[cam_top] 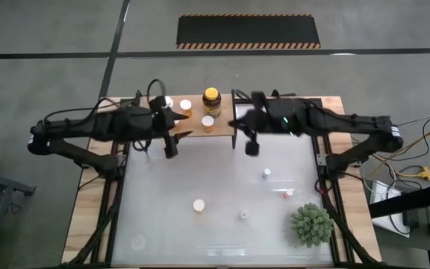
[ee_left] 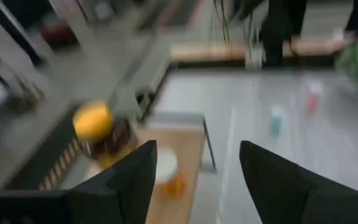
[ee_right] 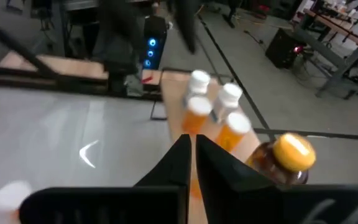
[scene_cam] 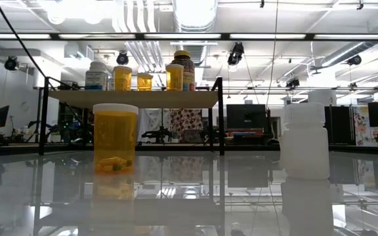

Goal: Pick and place medicine bottles onto shelf by color
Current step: Adjust the lid of the yellow medicine bottle

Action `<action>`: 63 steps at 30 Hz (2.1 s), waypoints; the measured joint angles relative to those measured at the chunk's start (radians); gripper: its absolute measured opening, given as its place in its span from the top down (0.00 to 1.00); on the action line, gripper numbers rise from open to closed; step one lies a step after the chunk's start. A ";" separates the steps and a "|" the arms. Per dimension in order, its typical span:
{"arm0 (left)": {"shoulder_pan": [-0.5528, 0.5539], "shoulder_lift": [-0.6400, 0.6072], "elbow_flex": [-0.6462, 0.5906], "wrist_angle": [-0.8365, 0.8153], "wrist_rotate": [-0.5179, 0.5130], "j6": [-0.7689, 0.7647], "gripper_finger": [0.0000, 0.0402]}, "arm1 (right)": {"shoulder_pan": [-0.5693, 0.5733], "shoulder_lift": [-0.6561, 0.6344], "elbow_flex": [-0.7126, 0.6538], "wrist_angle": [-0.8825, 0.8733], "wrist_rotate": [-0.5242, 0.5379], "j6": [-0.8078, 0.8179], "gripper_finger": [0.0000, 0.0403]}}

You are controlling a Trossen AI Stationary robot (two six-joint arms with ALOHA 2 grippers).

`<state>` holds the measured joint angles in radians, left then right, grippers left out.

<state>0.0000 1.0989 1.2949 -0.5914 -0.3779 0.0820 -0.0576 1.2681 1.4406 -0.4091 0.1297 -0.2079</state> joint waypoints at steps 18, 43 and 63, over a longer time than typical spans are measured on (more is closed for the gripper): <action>-0.034 -0.158 -0.150 0.313 -0.050 0.222 0.54 | -0.412 0.395 0.335 -0.008 -0.396 -0.132 0.98; -0.033 -0.177 -0.156 0.321 -0.047 0.247 0.54 | -0.457 0.468 0.334 -0.001 -0.284 -0.184 0.98; -0.033 -0.173 -0.156 0.320 -0.047 0.245 0.54 | -0.480 0.446 0.333 -0.037 -0.176 -0.249 0.98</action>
<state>-0.0330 0.9260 1.1389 -0.2712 -0.4248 0.3273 -0.5376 1.7144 1.7737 -0.4461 -0.0462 -0.4570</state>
